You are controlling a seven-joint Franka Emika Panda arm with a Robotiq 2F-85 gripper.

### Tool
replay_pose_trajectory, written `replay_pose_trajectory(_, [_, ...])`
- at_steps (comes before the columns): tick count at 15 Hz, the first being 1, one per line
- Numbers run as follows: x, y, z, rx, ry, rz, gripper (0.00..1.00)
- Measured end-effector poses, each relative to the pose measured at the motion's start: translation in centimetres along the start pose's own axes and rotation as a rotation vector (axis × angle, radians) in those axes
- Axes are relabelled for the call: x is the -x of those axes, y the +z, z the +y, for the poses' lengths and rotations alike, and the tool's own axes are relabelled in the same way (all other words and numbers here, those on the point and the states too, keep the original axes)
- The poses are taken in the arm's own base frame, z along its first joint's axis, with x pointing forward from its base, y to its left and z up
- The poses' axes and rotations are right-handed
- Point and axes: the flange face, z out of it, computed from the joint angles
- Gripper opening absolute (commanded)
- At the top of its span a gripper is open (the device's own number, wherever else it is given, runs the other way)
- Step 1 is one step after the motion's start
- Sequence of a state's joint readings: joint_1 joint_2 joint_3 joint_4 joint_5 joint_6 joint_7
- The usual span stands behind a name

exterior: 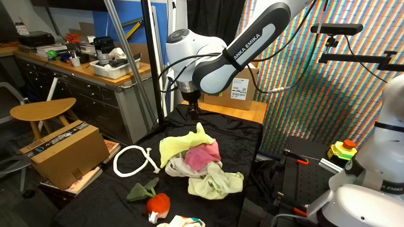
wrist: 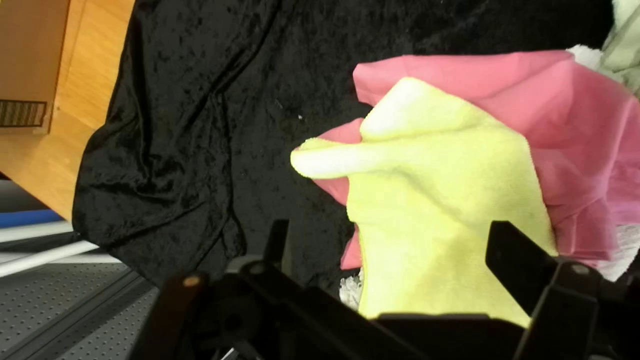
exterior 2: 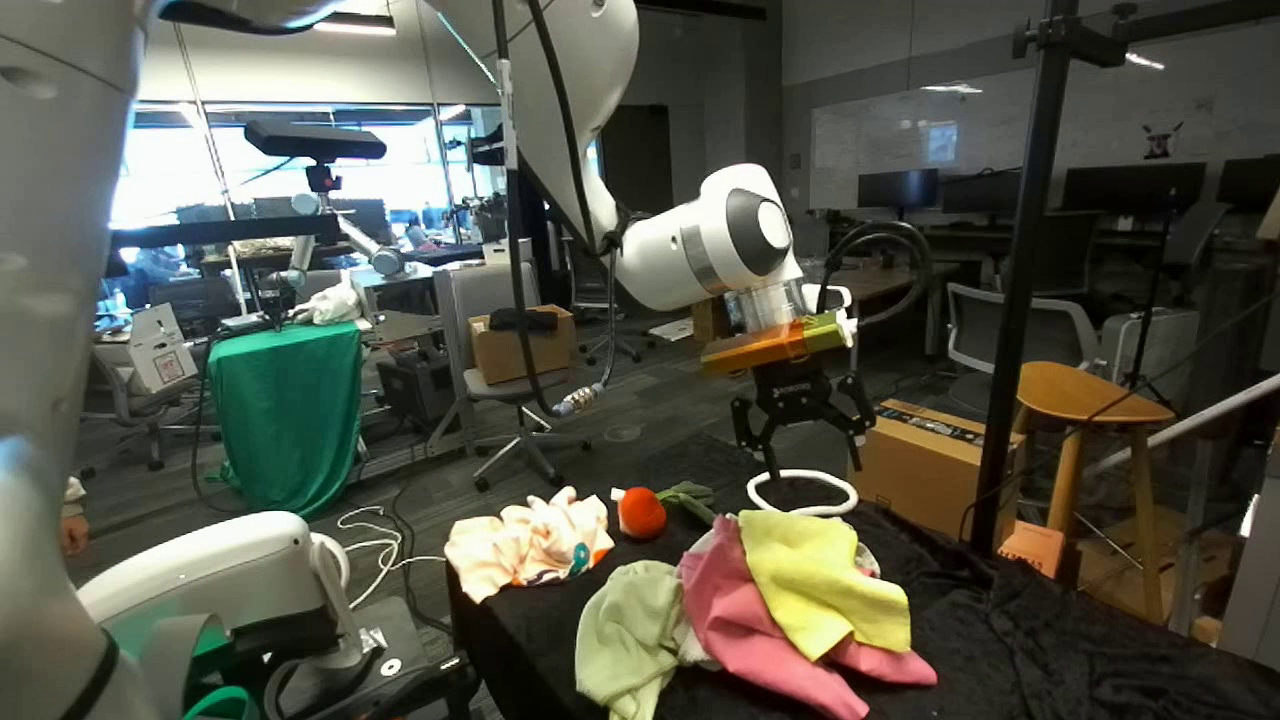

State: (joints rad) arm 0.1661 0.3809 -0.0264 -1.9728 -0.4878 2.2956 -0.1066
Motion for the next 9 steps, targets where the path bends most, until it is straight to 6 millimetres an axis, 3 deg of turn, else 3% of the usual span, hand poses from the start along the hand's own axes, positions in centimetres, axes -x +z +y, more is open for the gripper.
replay_pose_trajectory(5, [-0.7, -0.8, 0.5, -0.005, 0.046, 0.073, 1.00])
replay_pose_trajectory(9, [-1.5, -1.8, 3.1, -0.039, 0.127, 0.114, 1.00])
